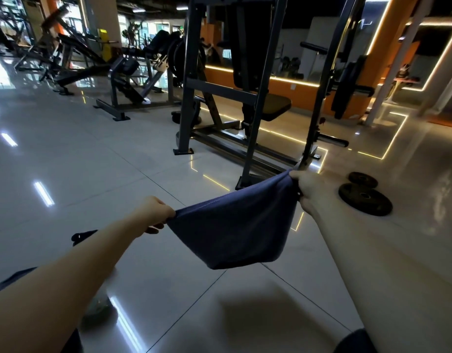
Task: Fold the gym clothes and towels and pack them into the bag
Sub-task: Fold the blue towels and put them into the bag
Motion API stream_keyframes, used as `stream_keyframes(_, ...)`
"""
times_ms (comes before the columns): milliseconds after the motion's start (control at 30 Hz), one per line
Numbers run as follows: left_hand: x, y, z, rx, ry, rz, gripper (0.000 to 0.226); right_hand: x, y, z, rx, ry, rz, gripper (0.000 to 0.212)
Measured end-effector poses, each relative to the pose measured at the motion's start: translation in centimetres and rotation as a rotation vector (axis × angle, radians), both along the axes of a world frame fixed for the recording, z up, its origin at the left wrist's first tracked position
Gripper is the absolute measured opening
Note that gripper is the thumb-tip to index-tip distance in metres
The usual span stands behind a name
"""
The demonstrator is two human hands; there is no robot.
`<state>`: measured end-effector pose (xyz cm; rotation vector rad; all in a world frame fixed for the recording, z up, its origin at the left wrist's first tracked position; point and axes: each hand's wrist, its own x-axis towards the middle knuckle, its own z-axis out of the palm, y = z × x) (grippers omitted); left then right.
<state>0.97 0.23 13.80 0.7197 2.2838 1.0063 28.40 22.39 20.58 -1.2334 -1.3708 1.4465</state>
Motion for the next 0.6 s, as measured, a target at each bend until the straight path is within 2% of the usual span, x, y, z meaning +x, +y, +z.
stream_keyframes(67, -0.7, -0.2, 0.6, -0.029, -0.024, -0.022, 0.013, -0.2, 0.0, -0.5, -0.013, -0.070, -0.030, 0.027)
stream_keyframes(133, -1.3, -0.4, 1.0, -0.064, -0.040, -0.055, 0.013, -0.5, -0.1, -0.7, 0.020, -0.106, -0.020, 0.015)
stream_keyframes(200, -2.0, -0.8, 1.4, -0.078, -0.071, -0.087, 0.013, -0.6, -0.4, -0.9, 0.075, -0.089, 0.024, 0.005)
stream_keyframes(300, -3.0, -1.7, 1.5, -0.146, -0.138, -0.193, 0.014, -0.2, -0.3, -1.2, 0.130, -0.056, 0.094, 0.010)
stream_keyframes(433, -4.1, -2.5, 0.6, -0.278, -0.204, -0.326, 0.015, 0.1, -0.3, -0.8, 0.088, 0.068, 0.224, 0.009)
stream_keyframes(600, -4.7, -3.2, 1.1, -0.329, -0.233, -0.358, 0.012, -1.0, -1.0, -0.9, 0.337, -0.117, 0.188, 0.009)
